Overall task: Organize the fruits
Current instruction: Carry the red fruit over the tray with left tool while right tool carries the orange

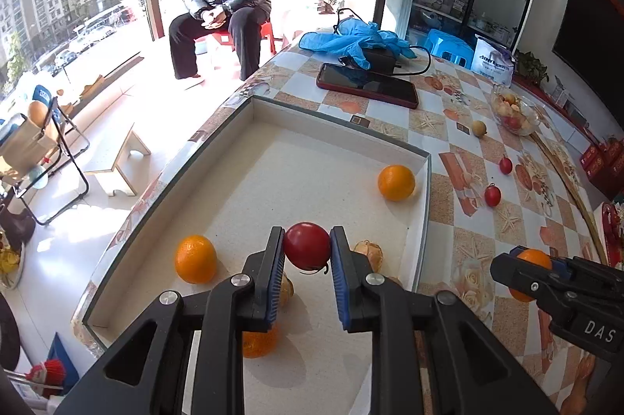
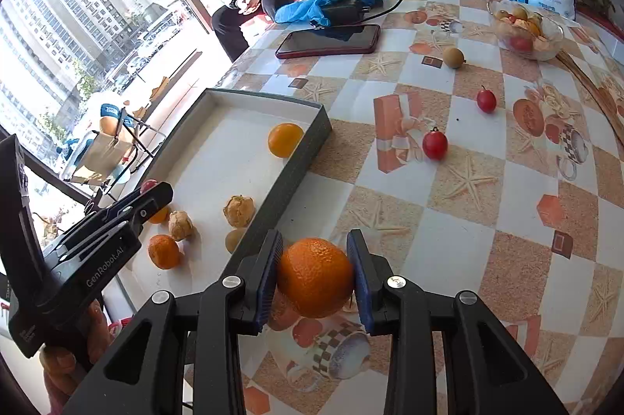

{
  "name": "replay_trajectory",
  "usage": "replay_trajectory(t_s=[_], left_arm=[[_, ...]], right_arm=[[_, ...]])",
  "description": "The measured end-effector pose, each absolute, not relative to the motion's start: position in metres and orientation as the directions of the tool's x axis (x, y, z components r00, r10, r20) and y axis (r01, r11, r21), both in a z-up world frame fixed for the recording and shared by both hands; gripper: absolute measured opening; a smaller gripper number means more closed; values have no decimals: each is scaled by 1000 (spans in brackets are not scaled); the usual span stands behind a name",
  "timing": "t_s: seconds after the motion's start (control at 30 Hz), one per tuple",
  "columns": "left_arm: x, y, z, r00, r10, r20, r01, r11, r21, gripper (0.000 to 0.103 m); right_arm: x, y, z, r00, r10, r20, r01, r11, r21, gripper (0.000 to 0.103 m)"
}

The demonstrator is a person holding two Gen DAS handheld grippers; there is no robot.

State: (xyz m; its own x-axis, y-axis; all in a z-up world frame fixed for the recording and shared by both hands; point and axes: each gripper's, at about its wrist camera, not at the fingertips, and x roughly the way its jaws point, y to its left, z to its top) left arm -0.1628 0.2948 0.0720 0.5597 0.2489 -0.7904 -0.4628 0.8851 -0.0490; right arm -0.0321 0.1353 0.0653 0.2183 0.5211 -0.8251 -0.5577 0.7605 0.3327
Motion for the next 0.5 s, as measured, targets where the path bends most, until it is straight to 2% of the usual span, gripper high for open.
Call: replay_trajectory(t_s=[0.5], left_arm=[[-152, 313, 39, 490, 304, -817, -504, 863, 19, 26]], right_arm=[[-21, 227, 36, 109, 568, -816, -577, 704, 413, 36]])
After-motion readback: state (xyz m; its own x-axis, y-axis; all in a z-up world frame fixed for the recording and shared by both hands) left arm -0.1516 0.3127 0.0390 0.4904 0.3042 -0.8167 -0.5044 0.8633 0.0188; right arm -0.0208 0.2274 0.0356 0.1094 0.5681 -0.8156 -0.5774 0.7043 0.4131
